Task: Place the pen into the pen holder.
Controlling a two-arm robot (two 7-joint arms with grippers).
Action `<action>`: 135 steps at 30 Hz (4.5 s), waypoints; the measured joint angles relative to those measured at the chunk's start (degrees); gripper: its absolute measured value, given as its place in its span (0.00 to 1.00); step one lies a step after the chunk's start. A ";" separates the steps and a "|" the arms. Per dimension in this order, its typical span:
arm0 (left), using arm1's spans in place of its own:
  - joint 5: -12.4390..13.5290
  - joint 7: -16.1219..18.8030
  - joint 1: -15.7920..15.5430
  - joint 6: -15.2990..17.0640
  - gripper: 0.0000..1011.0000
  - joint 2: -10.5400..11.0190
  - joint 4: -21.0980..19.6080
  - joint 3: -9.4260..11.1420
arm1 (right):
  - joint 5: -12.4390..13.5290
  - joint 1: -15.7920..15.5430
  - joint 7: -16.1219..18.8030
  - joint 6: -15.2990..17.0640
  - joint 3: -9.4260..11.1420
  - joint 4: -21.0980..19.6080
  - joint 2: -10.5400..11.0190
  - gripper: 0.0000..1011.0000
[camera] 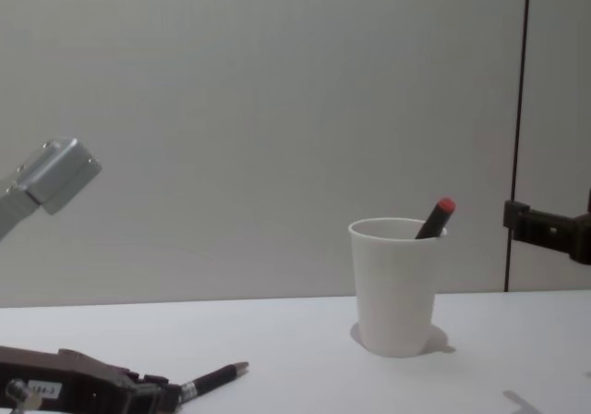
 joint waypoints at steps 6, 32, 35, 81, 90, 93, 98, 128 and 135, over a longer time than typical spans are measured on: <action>-0.04 -0.03 0.00 0.00 0.12 0.00 0.00 0.00 | 0.00 0.00 0.00 0.00 0.00 0.00 0.00 0.99; -5.07 6.75 1.63 -6.22 0.12 0.21 -2.62 -1.10 | 0.00 0.00 0.00 0.00 0.00 0.00 0.00 0.99; -6.18 8.33 2.01 -7.91 0.12 0.34 -3.55 -1.50 | 0.00 0.00 0.00 0.00 0.00 0.00 0.00 0.99; -12.28 1.05 -4.66 -26.54 0.12 -9.71 -4.48 0.98 | 0.00 0.00 0.00 0.00 0.00 0.00 0.00 0.99; -11.60 -1.48 -5.65 -26.60 0.12 -11.33 -3.68 2.21 | 0.00 0.00 0.00 0.00 0.00 0.00 0.00 0.99; -11.41 -1.93 -5.78 -26.54 0.12 -11.58 -3.62 2.46 | 0.00 0.00 0.00 0.00 0.00 0.00 0.00 0.99; -11.13 -2.66 -5.99 -26.38 0.12 -11.99 -3.48 2.86 | 0.00 0.00 0.00 0.00 0.00 0.00 0.00 0.99; -10.64 -3.85 -6.36 -26.10 0.12 -12.64 -3.26 3.49 | 15.64 -2.53 6.67 -0.12 2.68 -3.76 2.20 0.99; -10.62 -3.90 -6.39 -26.10 0.12 -12.67 -3.26 3.53 | 23.52 -3.29 9.84 0.54 3.91 -5.29 3.23 0.99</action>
